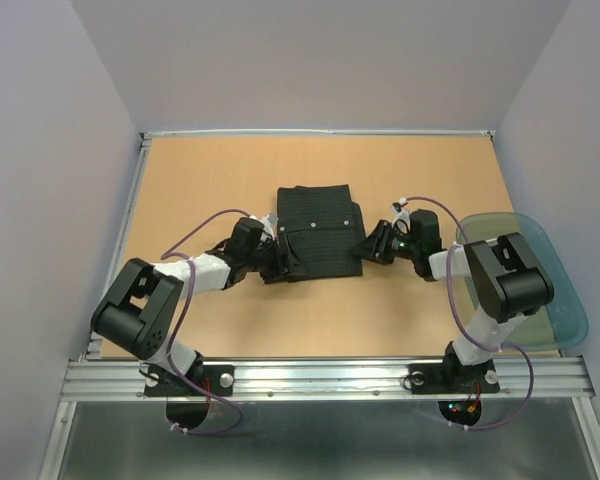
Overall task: Fold and stack the long sleeve shirts
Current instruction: Fold the shirt
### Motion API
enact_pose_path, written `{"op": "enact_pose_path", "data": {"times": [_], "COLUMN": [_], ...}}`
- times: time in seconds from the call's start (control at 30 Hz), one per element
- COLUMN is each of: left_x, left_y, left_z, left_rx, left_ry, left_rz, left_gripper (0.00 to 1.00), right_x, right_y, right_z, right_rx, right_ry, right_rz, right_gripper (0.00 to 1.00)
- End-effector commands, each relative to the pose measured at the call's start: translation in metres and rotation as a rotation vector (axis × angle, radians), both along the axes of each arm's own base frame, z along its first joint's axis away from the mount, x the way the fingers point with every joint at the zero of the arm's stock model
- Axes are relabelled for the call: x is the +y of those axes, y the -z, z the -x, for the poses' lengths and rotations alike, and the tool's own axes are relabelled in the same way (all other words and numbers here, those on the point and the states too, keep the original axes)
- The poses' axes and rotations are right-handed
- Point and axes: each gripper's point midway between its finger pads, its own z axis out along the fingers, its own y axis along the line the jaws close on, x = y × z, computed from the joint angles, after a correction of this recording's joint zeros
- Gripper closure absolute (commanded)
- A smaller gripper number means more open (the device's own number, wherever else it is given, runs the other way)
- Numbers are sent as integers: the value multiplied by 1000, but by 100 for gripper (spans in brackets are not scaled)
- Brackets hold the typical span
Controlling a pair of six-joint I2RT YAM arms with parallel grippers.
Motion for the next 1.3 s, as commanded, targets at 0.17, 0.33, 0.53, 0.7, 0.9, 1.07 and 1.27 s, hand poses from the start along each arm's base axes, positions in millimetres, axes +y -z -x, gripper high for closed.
{"op": "enact_pose_path", "data": {"times": [0.17, 0.33, 0.53, 0.7, 0.9, 1.07, 1.27], "left_x": [7, 1, 16, 29, 44, 63, 66], "left_y": [-71, -58, 0, 13, -2, -58, -118], "left_z": [-17, -36, -23, -8, -2, -49, -135], "left_rx": [-178, -149, 0, 30, -2, -253, -470], "left_ry": [-23, -27, -65, -84, -93, -132, -181], "left_rz": [44, 53, 43, 37, -22, -185, -377], "left_gripper": [29, 30, 33, 33, 32, 21, 16], "right_x": [-1, 17, 33, 31, 16, -2, -17], "right_y": [-125, -144, -107, -30, -27, -74, -98], "right_z": [-55, -90, -131, -142, -137, -124, -85], "right_rx": [-329, -354, -304, -178, -212, -283, -312], "right_ry": [25, 20, 25, 51, 77, 100, 150], "right_rz": [15, -64, -103, -42, 32, 158, 235], "right_gripper": [62, 62, 61, 61, 61, 55, 42]}}
